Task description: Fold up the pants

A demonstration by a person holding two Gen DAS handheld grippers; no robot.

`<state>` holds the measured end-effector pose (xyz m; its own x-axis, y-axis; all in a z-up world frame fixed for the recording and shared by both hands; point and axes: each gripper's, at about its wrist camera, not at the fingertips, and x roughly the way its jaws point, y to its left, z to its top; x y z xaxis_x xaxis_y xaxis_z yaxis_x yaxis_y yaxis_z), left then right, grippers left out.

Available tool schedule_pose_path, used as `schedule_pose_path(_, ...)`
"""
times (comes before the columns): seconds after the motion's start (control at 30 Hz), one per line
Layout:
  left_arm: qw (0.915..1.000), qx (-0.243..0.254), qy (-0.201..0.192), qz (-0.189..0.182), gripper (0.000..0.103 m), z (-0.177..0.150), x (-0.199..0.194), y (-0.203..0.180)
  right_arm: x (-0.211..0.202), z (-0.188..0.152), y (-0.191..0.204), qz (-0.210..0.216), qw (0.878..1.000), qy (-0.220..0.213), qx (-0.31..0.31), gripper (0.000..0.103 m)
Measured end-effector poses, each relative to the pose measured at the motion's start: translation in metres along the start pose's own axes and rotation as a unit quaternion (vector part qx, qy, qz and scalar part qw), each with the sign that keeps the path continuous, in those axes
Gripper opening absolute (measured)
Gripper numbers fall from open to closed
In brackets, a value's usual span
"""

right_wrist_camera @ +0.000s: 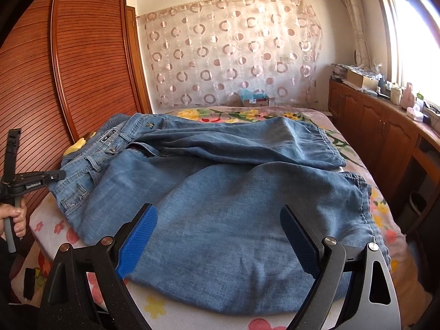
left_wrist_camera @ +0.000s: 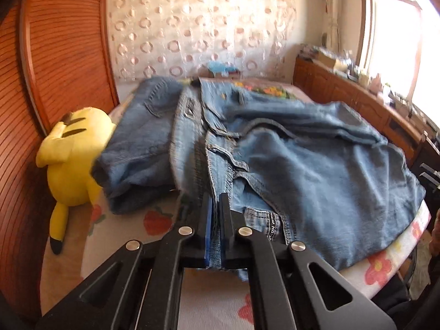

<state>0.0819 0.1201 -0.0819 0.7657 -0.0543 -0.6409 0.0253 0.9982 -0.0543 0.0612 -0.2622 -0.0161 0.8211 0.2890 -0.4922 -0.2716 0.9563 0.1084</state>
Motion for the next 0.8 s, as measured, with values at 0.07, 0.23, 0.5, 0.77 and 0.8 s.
schedule_pose_path(0.07,0.9998,-0.015,-0.007,0.01,0.005,-0.003,-0.01,0.009,0.001,0.002,0.002,-0.001,1.0,-0.001,0.0,0.092)
schedule_pose_path(0.23,0.9987,-0.036,0.026,0.024,0.004,-0.018,0.007,0.03,-0.002,-0.003,0.002,-0.007,1.0,0.005,0.0,0.092)
schedule_pose_path(0.5,0.9995,-0.017,0.01,0.026,0.008,-0.015,-0.005,0.017,-0.014,-0.009,-0.007,-0.026,1.0,0.014,0.009,0.092)
schedule_pose_path(0.77,0.9994,0.018,0.007,0.029,0.04,-0.013,-0.009,-0.001,-0.029,-0.013,-0.025,-0.053,0.998,0.025,0.025,0.092)
schedule_pose_path(0.8,0.9996,0.017,0.006,0.022,0.044,-0.014,-0.008,-0.002,-0.03,-0.012,-0.027,-0.056,0.998,0.026,0.027,0.092)
